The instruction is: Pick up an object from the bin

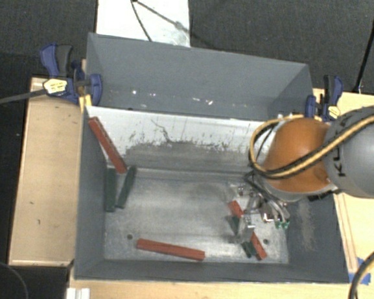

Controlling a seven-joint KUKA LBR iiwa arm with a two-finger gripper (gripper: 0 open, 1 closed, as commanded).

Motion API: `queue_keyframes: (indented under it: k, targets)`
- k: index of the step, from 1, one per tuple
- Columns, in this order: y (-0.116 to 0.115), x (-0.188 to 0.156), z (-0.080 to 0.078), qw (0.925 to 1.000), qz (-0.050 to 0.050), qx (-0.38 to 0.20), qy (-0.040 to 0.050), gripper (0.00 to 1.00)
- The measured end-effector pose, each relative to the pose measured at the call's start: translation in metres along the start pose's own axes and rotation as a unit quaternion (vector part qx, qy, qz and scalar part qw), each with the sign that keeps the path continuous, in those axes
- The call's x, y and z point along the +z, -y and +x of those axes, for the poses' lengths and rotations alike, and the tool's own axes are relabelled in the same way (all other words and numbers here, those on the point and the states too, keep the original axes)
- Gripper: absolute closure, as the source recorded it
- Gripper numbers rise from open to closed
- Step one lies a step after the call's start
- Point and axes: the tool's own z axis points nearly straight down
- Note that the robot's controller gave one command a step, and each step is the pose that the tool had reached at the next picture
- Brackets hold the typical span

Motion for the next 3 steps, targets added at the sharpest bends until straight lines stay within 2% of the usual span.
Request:
queue_keyframes:
  k: [1,2,3]
  targets:
    - [0.079,-0.006,-0.031,0.9959,0.000,-0.090,0.0038,0.00]
    - [0.116,-0.018,0.063,0.9995,-0.002,-0.031,-0.0013,0.00]
    - [0.112,-0.043,0.072,0.9685,-0.002,0.249,0.0002,0.00]
